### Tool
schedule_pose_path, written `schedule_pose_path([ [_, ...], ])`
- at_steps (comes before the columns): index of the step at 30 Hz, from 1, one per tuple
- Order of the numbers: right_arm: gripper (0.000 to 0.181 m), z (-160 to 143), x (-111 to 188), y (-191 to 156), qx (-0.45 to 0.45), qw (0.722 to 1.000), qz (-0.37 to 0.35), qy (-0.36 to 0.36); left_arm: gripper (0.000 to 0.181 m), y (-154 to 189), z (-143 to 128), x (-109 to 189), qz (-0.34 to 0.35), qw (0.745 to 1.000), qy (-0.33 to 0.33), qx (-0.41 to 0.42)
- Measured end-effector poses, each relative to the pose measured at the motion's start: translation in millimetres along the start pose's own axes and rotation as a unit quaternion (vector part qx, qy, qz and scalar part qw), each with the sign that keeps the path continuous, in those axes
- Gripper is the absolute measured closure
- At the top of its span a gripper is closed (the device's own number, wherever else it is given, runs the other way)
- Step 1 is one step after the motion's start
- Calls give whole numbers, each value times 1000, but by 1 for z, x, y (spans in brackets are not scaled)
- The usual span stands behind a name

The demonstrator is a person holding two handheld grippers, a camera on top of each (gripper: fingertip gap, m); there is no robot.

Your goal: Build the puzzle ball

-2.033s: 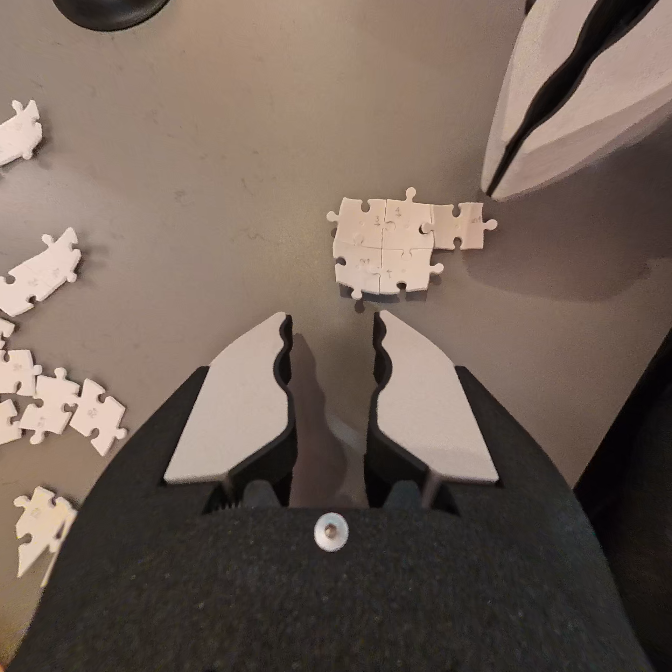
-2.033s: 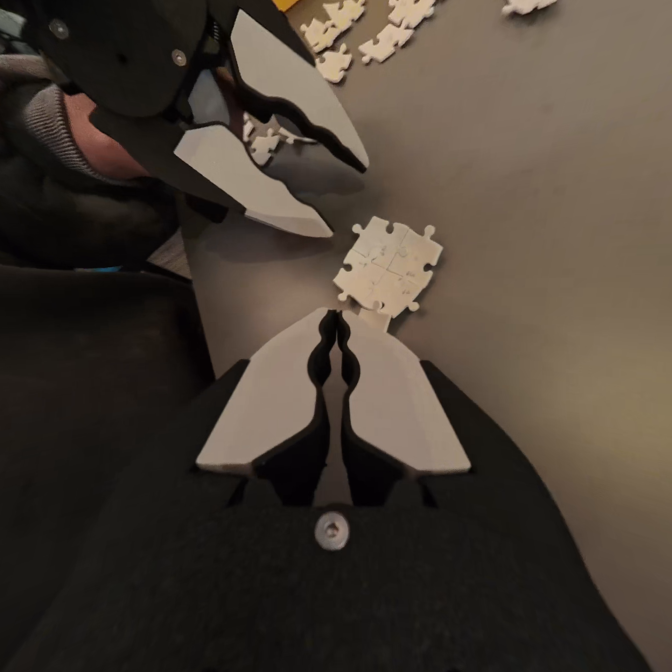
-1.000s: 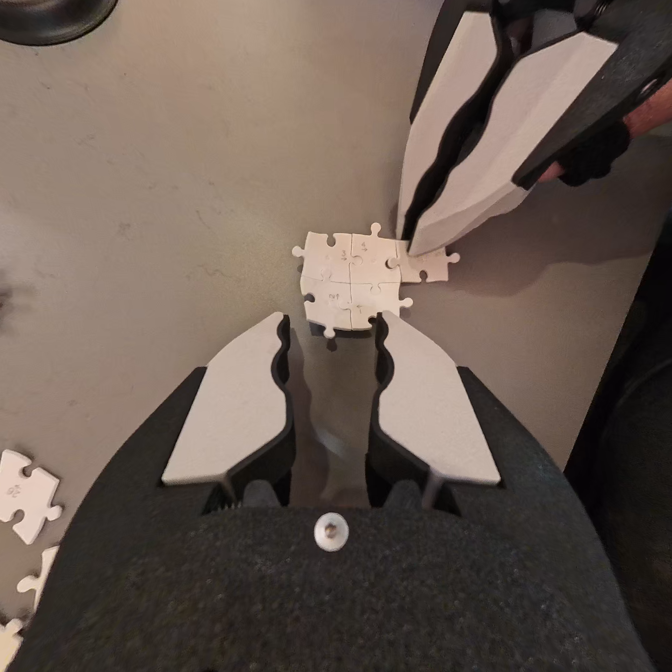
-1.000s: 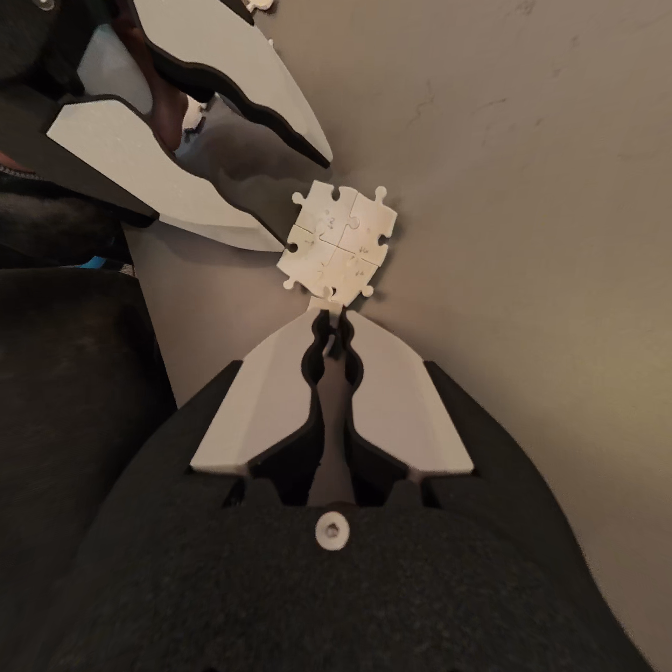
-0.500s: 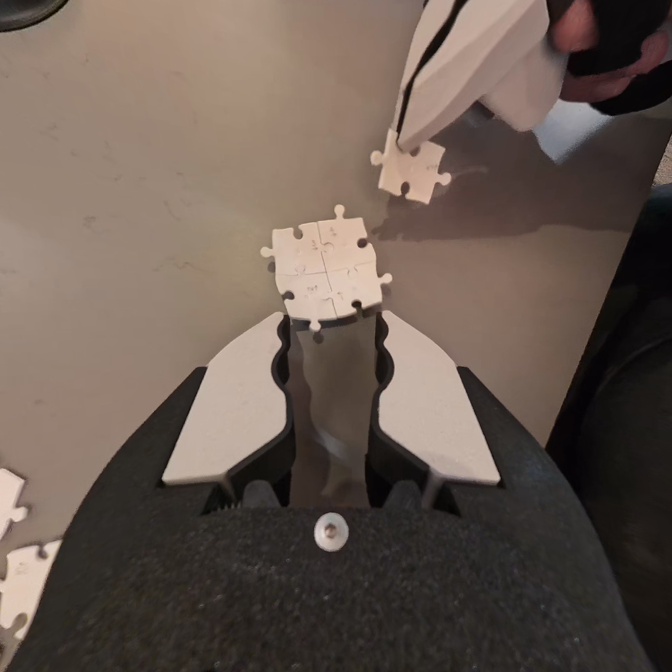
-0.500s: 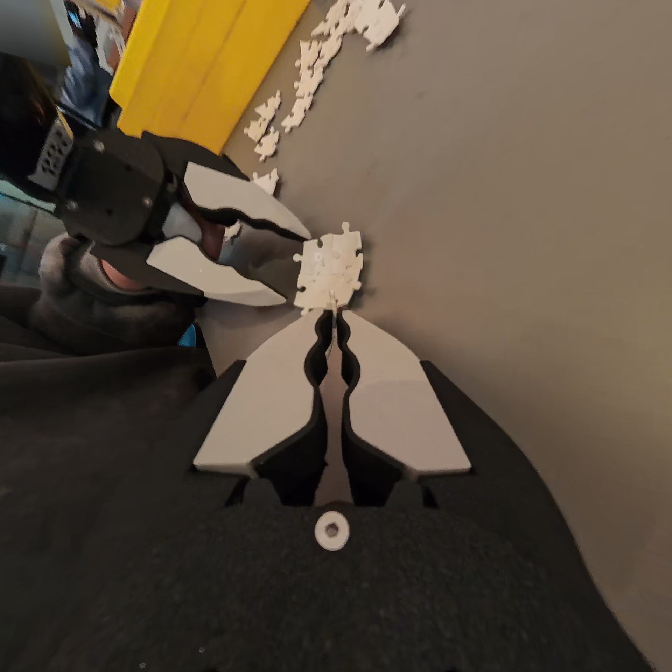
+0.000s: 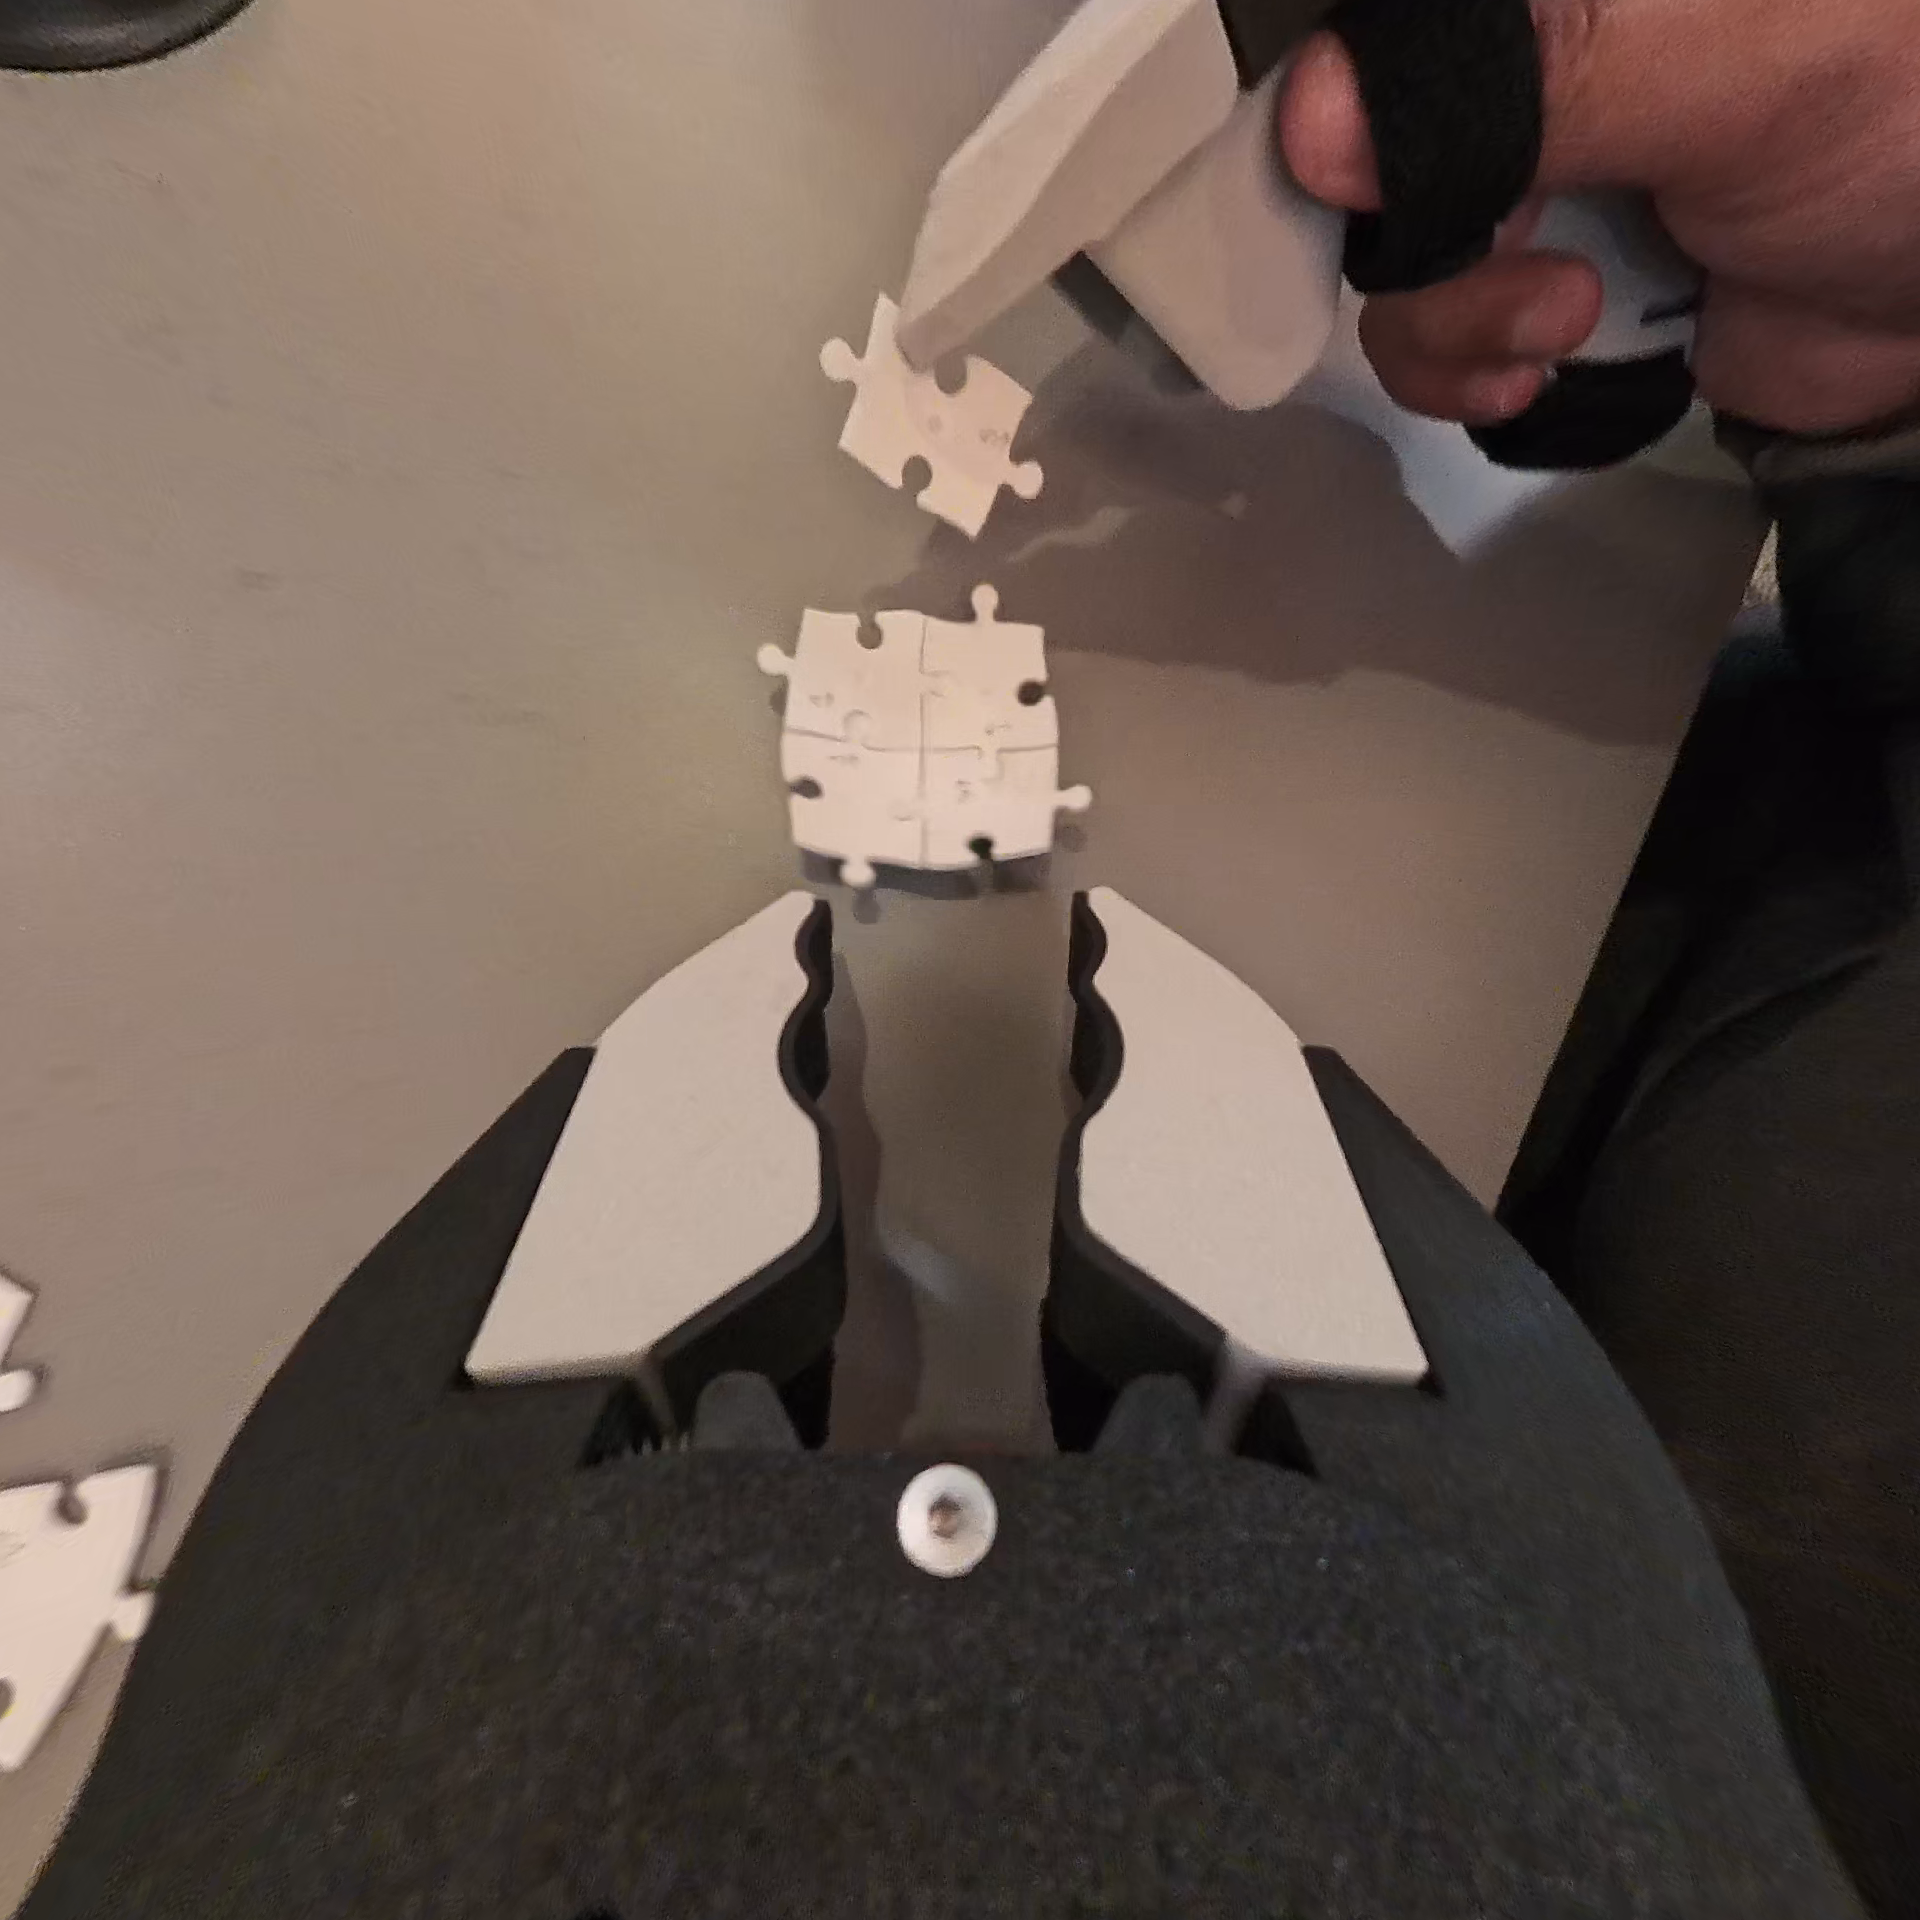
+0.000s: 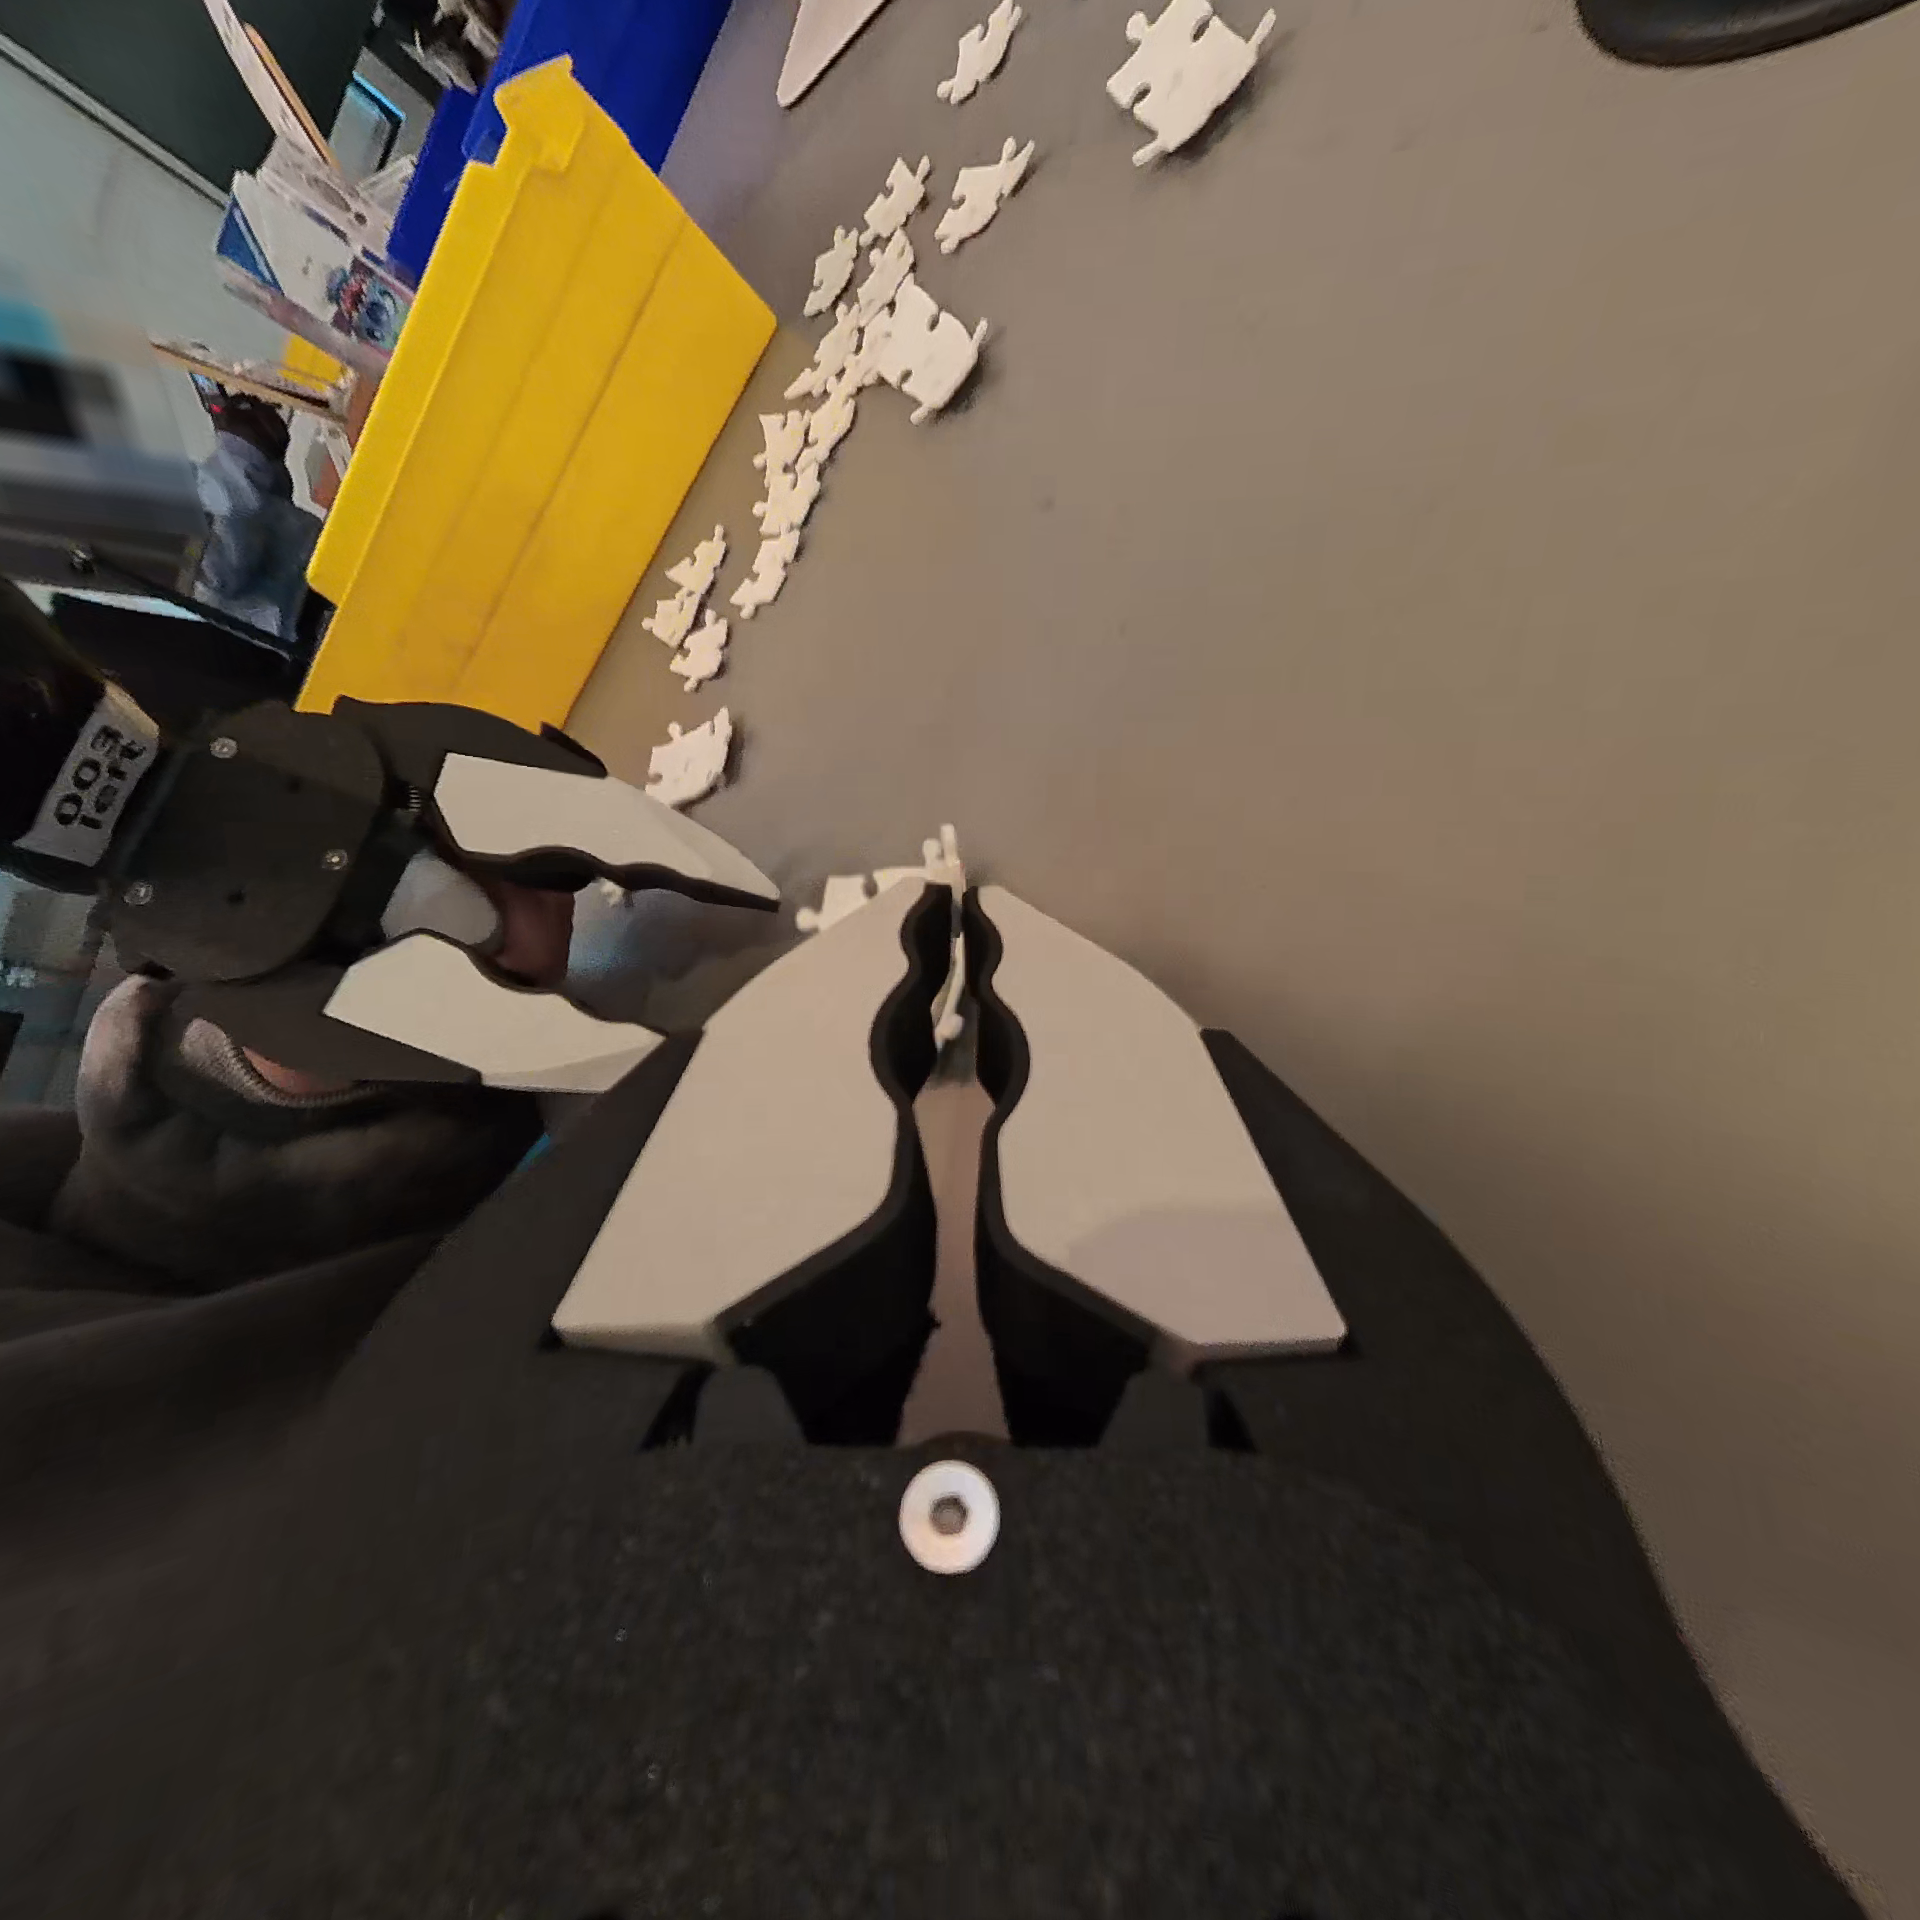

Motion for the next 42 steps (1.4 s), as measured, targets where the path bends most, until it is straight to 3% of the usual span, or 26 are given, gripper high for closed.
schedule_pose_path([
  [8,179,18,-31,-4,-20,1000,22,7,139,-9,7,-4,20,1000,-3,6],
  [15,178,24,-45,-2,-25,999,22,-8,139,-4,6,-10,-17,1000,-11,9],
  [36,178,23,-50,-4,-9,1000,5,-28,139,4,8,-14,-24,1000,-14,-6],
  [42,169,27,-41,-6,16,999,48,-21,139,2,8,-13,-16,1000,-15,-5],
])
Point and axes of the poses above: each gripper's, where its closed fingertips meet, x back along the fingers, z out of its top, y = z × x across the jaws, the point moved 9 cm from there along x, back along the fingers, and after that the axes turned 14 degrees about -y, right-handed, at the moved point
